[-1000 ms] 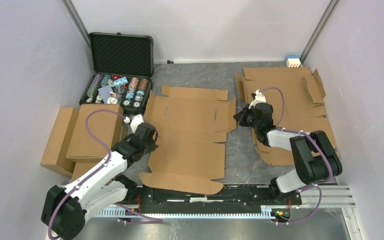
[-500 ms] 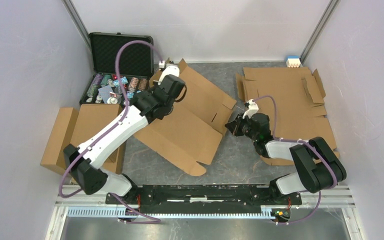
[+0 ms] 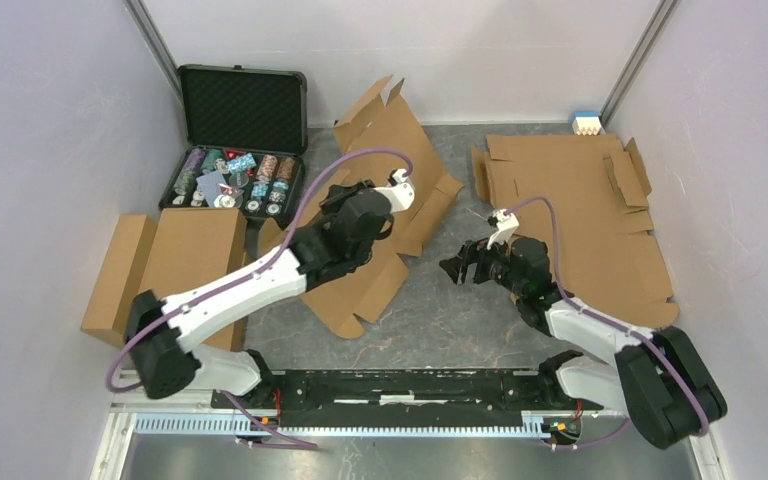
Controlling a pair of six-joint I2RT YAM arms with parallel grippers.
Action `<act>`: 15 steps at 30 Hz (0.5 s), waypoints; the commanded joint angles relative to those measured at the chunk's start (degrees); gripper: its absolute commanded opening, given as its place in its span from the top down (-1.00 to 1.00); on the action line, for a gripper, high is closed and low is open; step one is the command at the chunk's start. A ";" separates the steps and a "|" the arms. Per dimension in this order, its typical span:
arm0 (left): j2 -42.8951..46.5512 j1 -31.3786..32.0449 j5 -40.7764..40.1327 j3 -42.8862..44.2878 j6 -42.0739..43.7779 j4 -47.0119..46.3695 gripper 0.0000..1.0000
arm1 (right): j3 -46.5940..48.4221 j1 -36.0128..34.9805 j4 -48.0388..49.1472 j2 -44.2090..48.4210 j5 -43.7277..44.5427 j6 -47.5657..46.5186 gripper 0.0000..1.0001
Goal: Fold the paper box
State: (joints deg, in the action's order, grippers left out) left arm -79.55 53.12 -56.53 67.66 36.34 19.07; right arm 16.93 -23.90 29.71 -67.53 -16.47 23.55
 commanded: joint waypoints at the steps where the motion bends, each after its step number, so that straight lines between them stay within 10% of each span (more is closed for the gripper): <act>1: 11.01 1.94 5.32 -3.31 15.26 -14.31 0.96 | 4.23 -0.04 -4.33 5.60 5.41 -4.91 -0.91; 15: 25.53 6.05 29.09 -10.67 16.86 -2.55 0.95 | 16.54 1.26 -3.36 -0.01 4.75 -15.40 -0.96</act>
State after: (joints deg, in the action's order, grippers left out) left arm -56.12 58.70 -34.06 56.90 52.66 12.91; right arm 30.72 -23.49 23.75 -64.77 -7.66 14.33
